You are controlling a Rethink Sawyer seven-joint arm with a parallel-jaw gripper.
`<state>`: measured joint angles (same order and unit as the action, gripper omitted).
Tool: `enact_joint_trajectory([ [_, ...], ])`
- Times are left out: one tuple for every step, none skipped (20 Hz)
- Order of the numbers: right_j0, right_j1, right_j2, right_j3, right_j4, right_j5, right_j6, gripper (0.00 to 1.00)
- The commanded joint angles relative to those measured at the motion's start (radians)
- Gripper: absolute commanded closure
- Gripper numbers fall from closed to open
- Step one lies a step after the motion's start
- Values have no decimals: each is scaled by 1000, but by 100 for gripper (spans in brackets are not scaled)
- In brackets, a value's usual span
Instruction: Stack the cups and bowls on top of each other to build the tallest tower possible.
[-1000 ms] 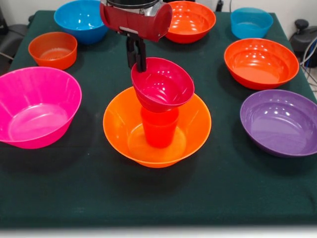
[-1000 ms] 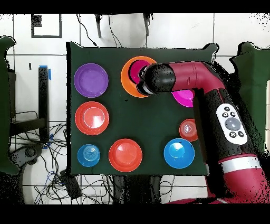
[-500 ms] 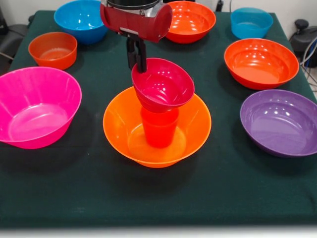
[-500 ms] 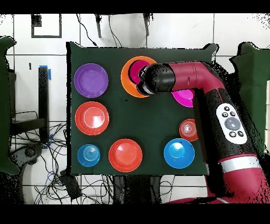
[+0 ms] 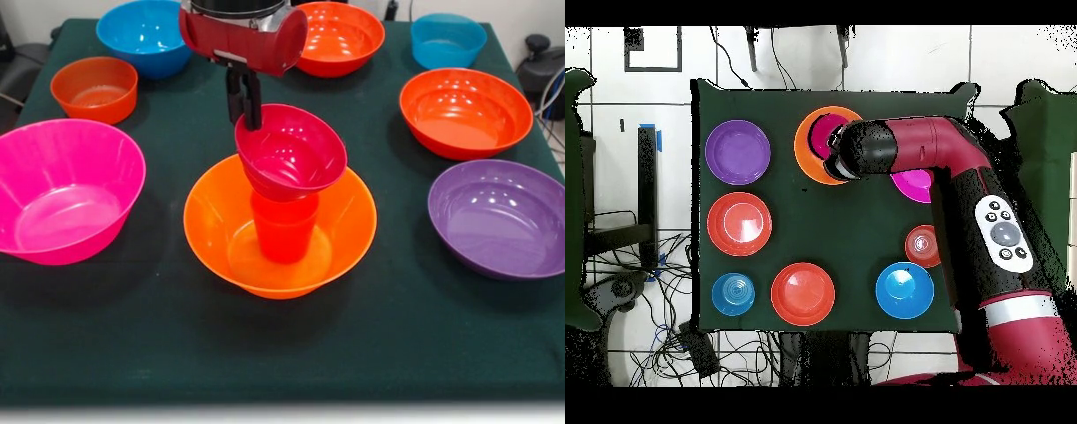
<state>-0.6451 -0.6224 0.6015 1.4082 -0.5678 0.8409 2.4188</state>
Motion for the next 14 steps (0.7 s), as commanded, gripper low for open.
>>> enact_joint_trajectory([
  [29,27,11,-41,-43,133,-305,100],
  [30,26,11,-42,-44,135,-306,100],
  [29,25,11,-41,-44,135,-306,100],
  [28,28,12,-39,-43,129,-305,100],
  [27,29,12,-38,-44,126,-304,100],
  [27,31,14,-43,-43,129,-307,100],
  [28,31,14,-47,-42,133,-309,100],
  [28,31,14,-50,-42,138,-311,100],
  [29,32,14,-53,-41,143,-313,100],
  [28,35,15,-55,-41,143,-314,100],
  [27,36,15,-55,-42,142,-316,100],
  [25,36,15,-48,-44,133,-314,100],
  [24,33,13,-40,-45,127,-308,100],
  [23,30,13,-35,-47,123,-309,100],
])
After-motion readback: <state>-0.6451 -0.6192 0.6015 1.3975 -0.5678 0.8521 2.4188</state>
